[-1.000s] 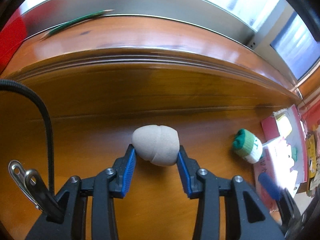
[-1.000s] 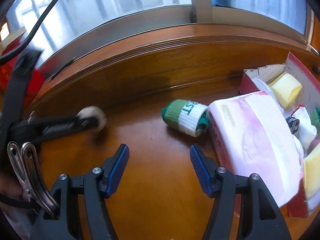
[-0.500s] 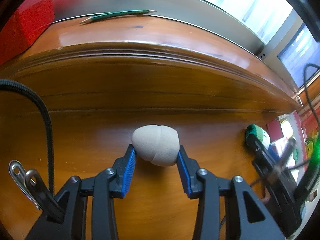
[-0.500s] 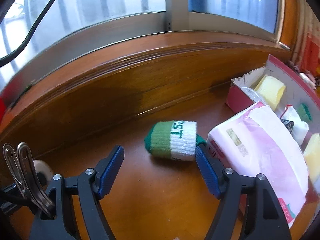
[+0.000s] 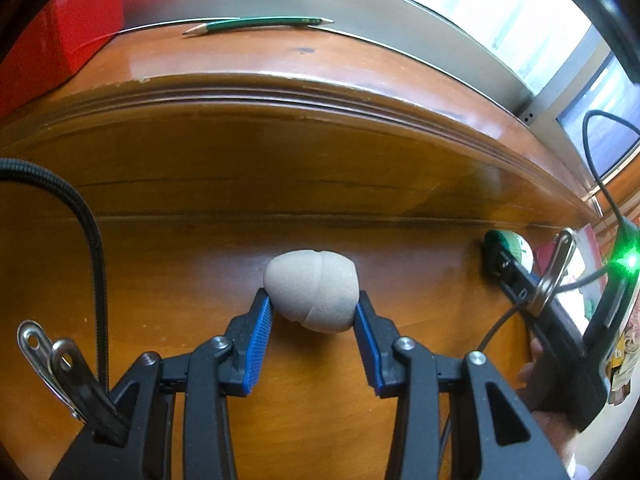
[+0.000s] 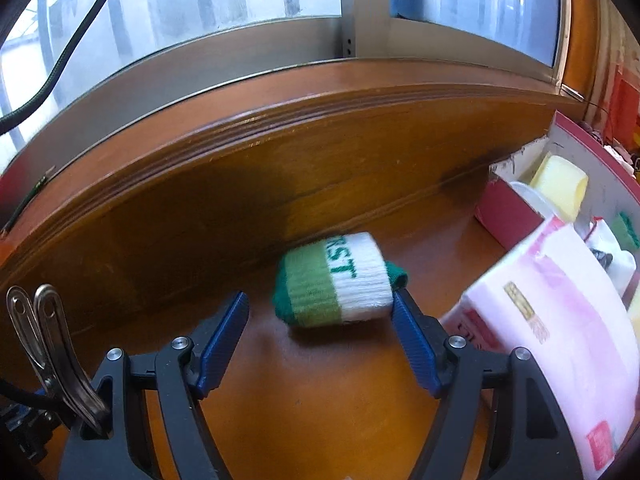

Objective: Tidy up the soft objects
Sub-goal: 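Close the left gripper on the beige egg sponge while the right gripper grasps the 'FIRST' wristband, then lift and carry the egg sponge in the left gripper while the right gripper carries the wristband toward the box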

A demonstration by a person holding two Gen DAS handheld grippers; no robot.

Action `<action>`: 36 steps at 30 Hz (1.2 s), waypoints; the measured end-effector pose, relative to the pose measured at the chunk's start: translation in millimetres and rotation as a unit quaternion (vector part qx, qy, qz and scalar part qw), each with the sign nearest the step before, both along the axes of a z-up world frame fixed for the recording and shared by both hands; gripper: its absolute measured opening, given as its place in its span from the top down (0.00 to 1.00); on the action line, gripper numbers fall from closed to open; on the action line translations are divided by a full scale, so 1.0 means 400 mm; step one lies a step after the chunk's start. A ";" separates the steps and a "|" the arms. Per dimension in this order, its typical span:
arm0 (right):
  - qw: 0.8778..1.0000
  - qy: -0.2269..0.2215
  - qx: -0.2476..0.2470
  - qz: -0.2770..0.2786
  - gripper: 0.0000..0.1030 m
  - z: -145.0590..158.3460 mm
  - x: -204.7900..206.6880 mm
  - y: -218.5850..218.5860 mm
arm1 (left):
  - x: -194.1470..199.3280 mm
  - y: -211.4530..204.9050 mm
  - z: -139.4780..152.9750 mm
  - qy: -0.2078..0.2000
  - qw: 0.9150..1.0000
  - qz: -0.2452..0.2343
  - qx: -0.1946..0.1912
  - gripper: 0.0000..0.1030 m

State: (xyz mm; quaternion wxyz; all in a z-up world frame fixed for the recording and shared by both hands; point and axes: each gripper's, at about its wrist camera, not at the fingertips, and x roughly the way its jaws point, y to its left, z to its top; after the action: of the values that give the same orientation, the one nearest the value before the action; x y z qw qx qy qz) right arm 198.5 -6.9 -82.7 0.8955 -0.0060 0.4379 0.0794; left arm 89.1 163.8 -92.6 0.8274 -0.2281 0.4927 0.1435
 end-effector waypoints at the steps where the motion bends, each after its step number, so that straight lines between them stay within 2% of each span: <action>1: 1.000 -0.002 0.003 0.002 0.28 0.001 0.005 -0.002 | 0.001 0.004 0.001 0.000 1.000 0.001 0.000 0.59; 4: 1.000 -0.006 0.003 0.011 0.28 0.000 0.015 -0.002 | 0.001 0.009 0.003 -0.003 1.000 0.006 0.001 0.59; 9: 1.000 -0.001 0.003 0.010 0.49 -0.007 0.021 0.000 | 0.003 0.014 0.004 -0.004 1.000 0.009 0.001 0.59; 14: 1.000 0.000 0.005 0.016 0.63 -0.010 0.015 0.000 | 0.007 0.013 0.004 -0.003 1.000 0.010 0.002 0.59; 18: 0.999 -0.010 0.005 0.032 0.70 0.001 -0.003 0.006 | 0.007 0.005 0.005 -0.001 1.000 0.008 0.004 0.59; 23: 0.998 -0.010 0.016 0.052 0.74 0.013 -0.030 0.015 | 0.008 -0.002 0.013 -0.005 1.000 0.005 0.006 0.59; 36: 0.996 -0.015 0.050 0.078 0.74 0.070 -0.078 -0.035 | -0.008 -0.045 0.061 -0.019 1.000 -0.008 0.018 0.59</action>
State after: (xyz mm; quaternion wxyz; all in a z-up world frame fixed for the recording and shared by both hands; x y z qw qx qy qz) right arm 167.2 -21.0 -54.7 0.8925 0.0031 0.4177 0.1703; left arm 86.0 145.7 -68.1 0.8415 -0.2123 0.4761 0.1417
